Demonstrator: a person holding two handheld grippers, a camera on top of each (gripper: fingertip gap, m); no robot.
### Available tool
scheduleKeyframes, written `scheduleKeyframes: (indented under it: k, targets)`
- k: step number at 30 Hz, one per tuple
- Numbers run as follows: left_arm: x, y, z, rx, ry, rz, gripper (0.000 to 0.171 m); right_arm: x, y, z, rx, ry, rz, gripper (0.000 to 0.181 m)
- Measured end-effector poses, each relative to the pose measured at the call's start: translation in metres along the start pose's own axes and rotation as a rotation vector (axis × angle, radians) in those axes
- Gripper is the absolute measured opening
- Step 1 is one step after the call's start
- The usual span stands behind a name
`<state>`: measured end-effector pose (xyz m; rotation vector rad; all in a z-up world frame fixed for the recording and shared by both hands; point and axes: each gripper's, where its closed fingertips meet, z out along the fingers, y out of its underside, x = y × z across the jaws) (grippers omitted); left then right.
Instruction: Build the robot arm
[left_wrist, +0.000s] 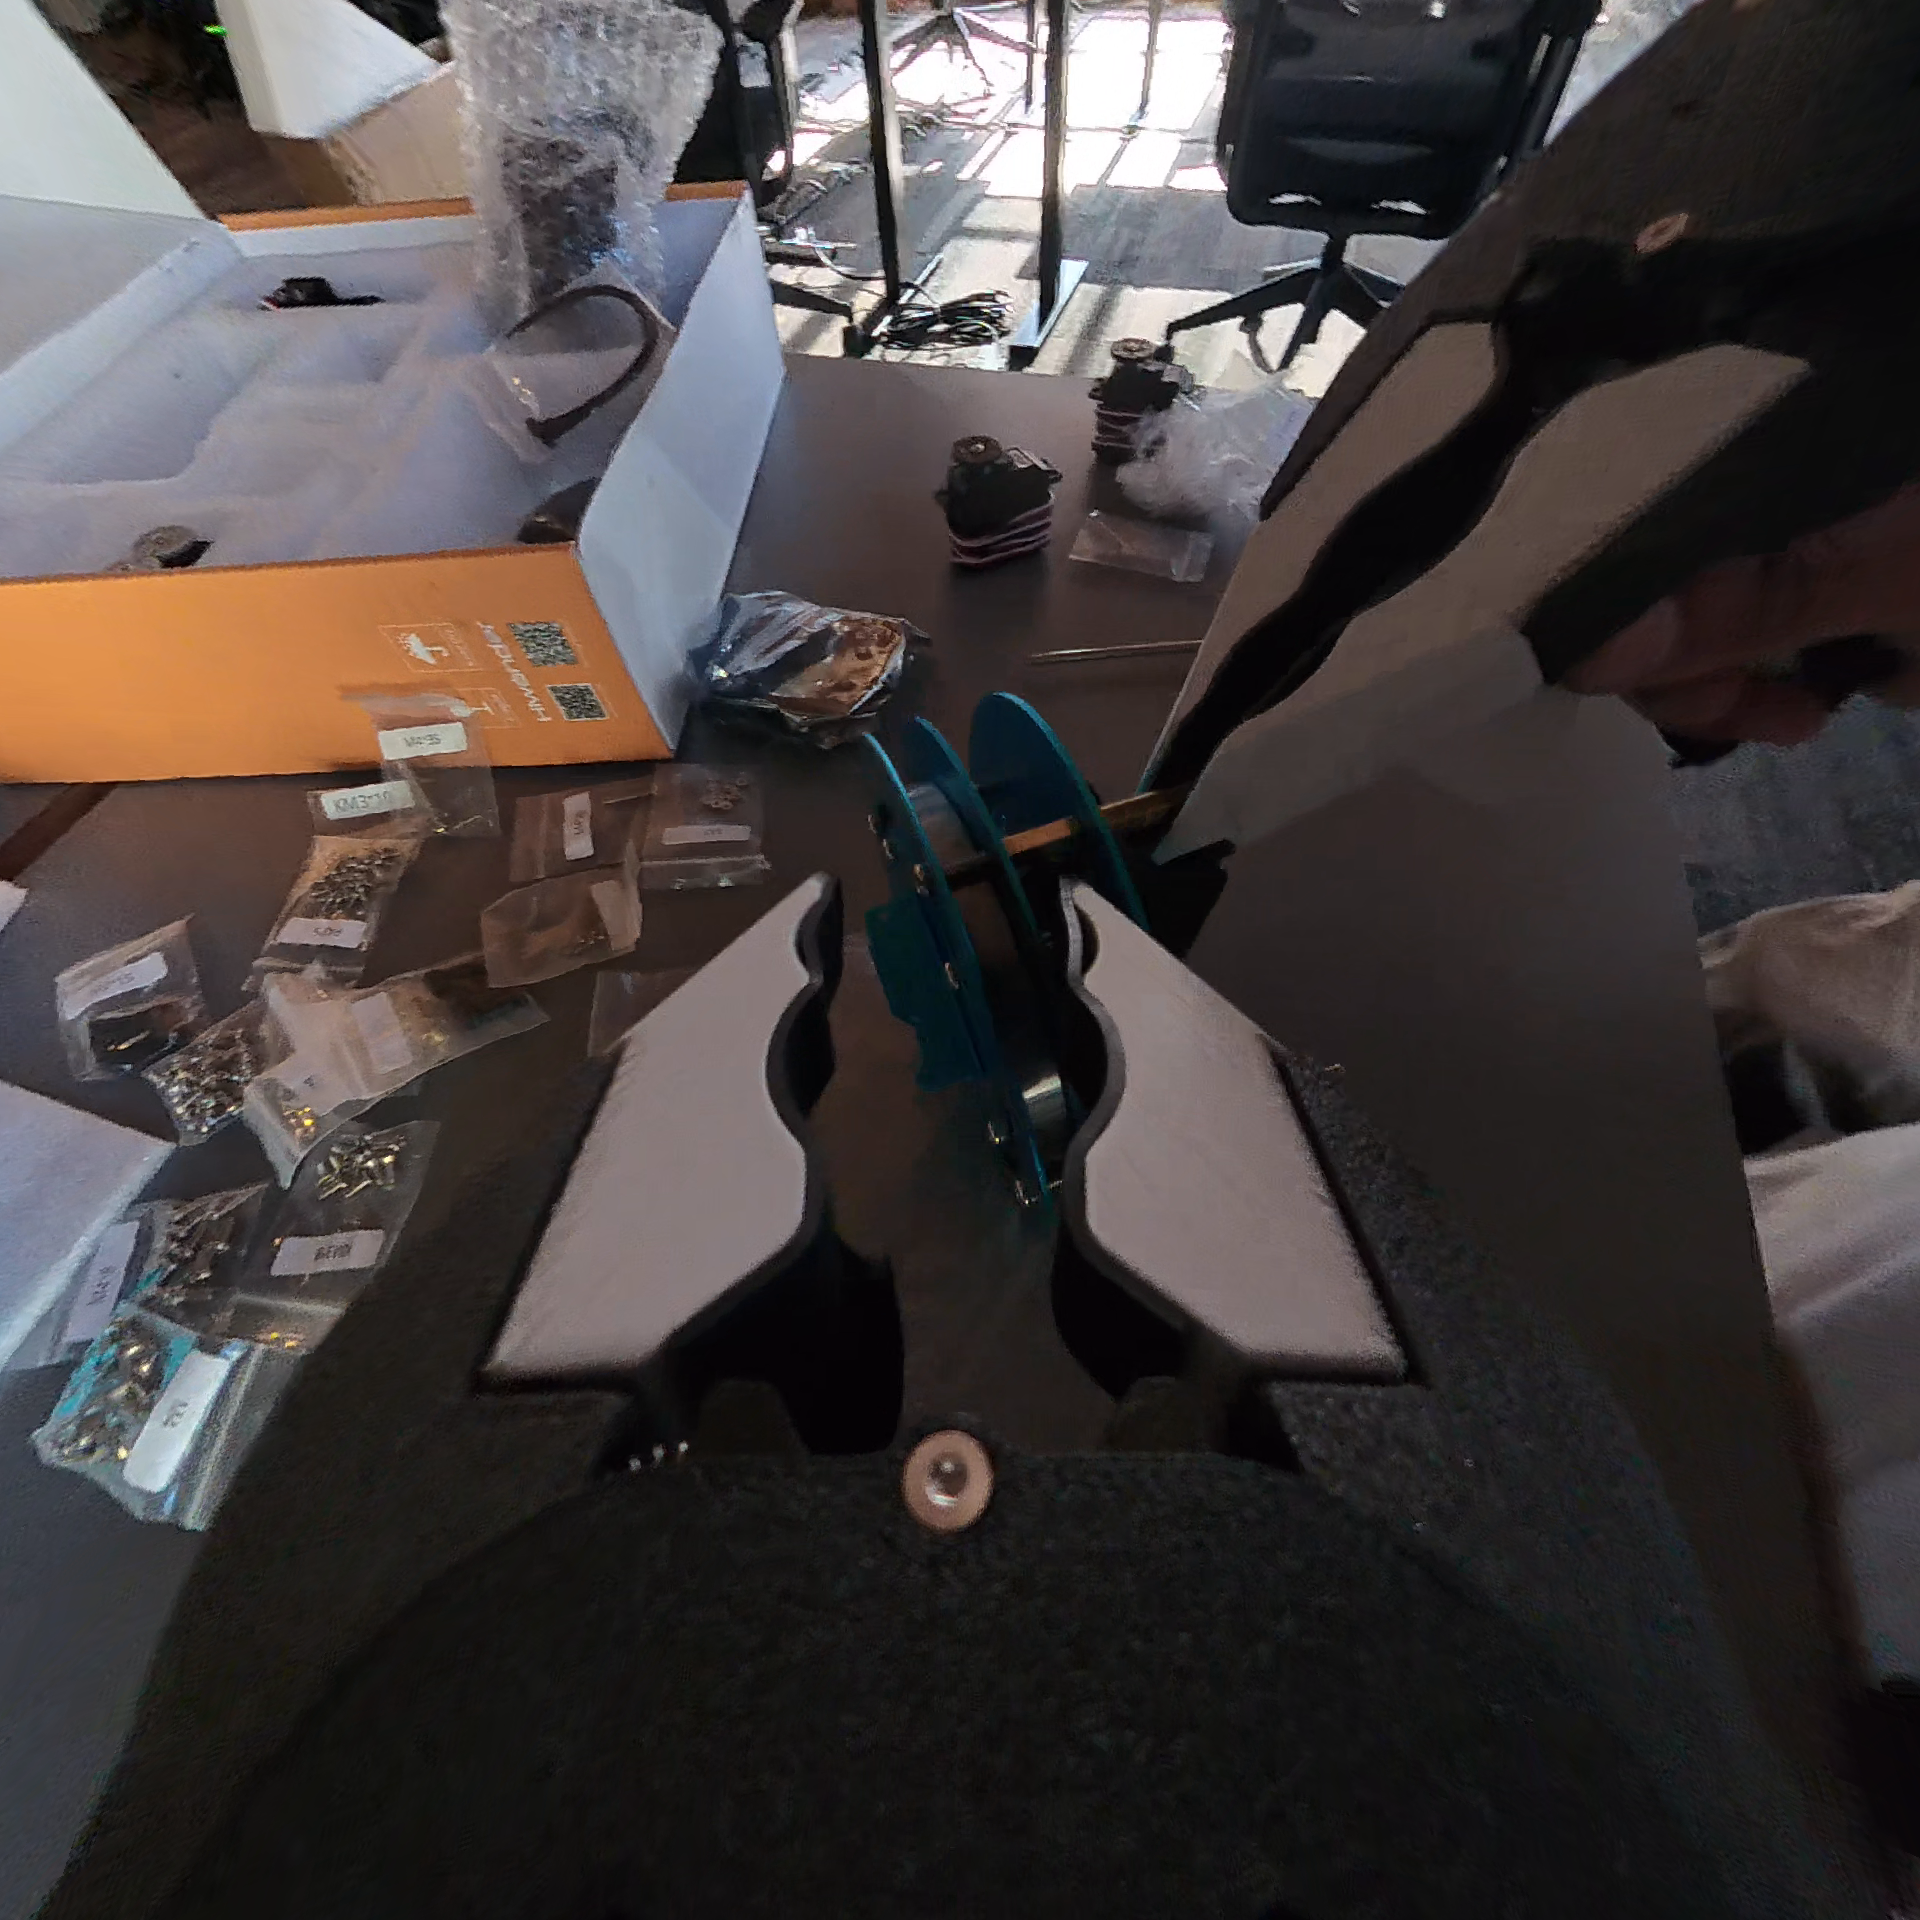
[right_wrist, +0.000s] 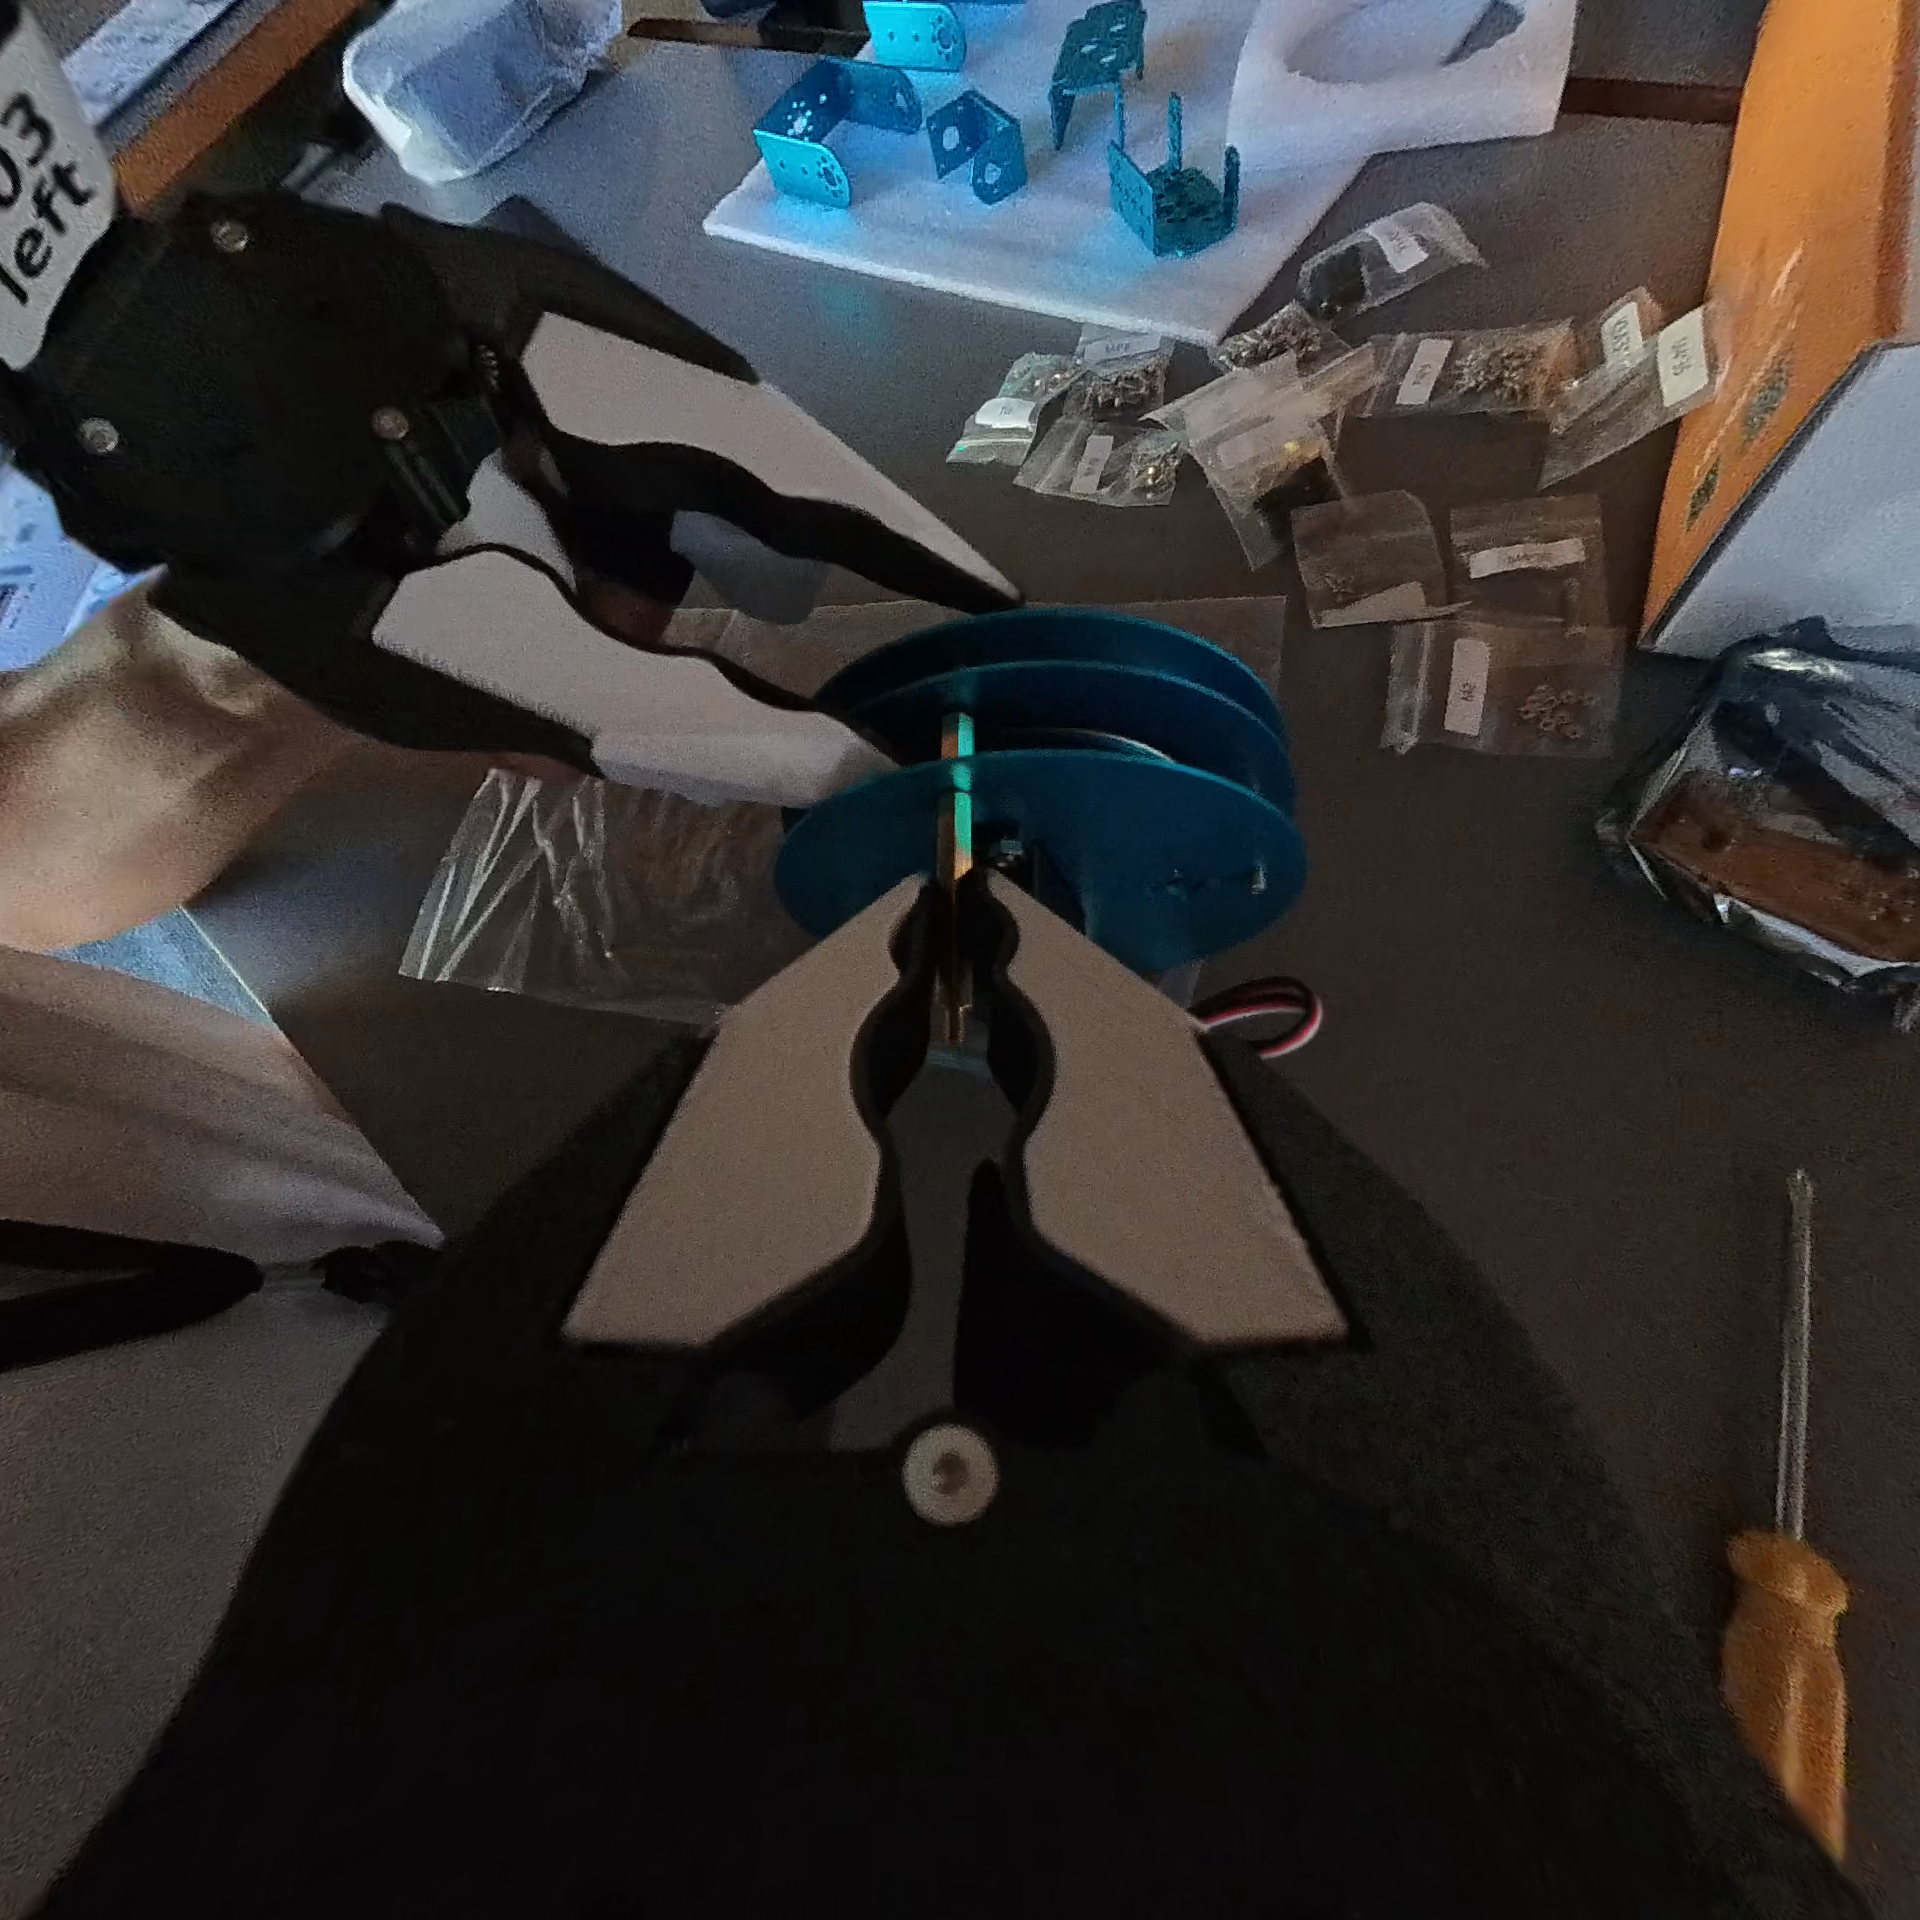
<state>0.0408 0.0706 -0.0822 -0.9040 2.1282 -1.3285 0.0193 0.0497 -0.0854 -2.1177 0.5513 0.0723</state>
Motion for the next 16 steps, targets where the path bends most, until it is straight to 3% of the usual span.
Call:
scheduleKeyframes:
  k: [3, 7, 12, 16]
  targets:
    - [0.006, 0.003, -0.001, -0.022, 0.115, -0.014, 0.025, -0.003, -0.002, 0.002, -0.01, -0.047, -0.031, 0.002]
    - [-0.002, 0.001, 0.004, -0.022, 0.044, -0.003, 0.015, -0.009, -0.002, 0.006, -0.043, -0.125, -0.018, 0.008]
    - [-0.005, 0.0, 0.007, -0.01, 0.002, -0.108, 0.015, -0.003, 0.002, -0.003, -0.058, 0.095, -0.16, 0.019]
    - [-0.001, 0.0, 0.006, -0.021, -0.037, -0.119, 0.014, -0.001, -0.002, -0.009, -0.038, 0.298, -0.298, 0.012]
